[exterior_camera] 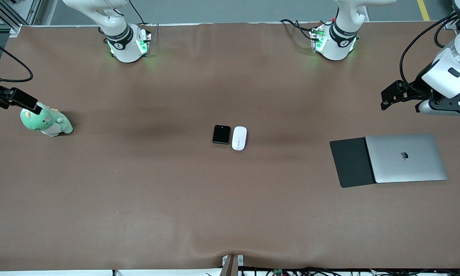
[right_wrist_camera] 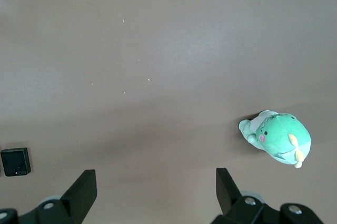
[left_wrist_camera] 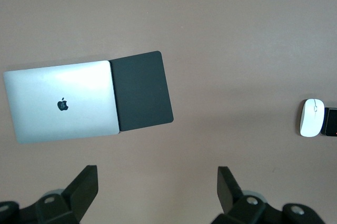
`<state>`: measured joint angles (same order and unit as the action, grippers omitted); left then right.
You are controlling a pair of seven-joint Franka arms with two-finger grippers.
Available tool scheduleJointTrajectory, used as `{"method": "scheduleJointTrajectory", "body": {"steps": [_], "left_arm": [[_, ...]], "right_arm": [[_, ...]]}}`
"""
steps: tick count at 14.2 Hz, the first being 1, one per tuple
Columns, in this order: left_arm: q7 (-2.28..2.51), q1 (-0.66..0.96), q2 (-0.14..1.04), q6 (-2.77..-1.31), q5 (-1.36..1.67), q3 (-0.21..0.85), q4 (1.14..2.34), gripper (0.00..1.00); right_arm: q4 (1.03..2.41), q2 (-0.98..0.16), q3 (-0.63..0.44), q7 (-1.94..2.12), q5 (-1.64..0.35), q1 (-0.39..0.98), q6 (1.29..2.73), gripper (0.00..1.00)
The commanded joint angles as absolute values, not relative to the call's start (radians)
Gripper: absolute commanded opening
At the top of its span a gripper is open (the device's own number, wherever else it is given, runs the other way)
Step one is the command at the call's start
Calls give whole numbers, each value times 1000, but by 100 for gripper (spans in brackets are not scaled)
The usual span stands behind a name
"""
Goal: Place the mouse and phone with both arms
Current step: 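Move the left gripper toward the white mouse beside the phone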
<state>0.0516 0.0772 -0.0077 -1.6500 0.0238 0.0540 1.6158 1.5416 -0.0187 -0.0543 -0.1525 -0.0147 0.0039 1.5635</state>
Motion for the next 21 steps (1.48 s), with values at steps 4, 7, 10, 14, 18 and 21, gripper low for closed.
{"method": "scheduleJointTrajectory", "body": {"steps": [4, 7, 10, 14, 18, 21], "left_arm": [[49, 81, -3, -1637, 20, 58, 1600, 100], [51, 75, 5, -1634, 20, 71, 1605, 100], [69, 78, 6, -1634, 35, 72, 1600, 100], [51, 89, 29, -1635, 37, 107, 1603, 100], [115, 118, 81, -1667, 52, 155, 1606, 100], [236, 161, 144, -1735, 37, 204, 1609, 100]], "right_arm": [[1540, -17, -52, -161, -2, 3, 1563, 100], [1542, -18, -52, -161, -2, 2, 1566, 100], [1542, -18, -52, -161, -2, 5, 1566, 100], [1542, -17, -52, -161, -2, 3, 1566, 100], [1542, -18, -52, -161, -2, 0, 1566, 100], [1542, -18, -52, -161, -3, 0, 1566, 100]]}}
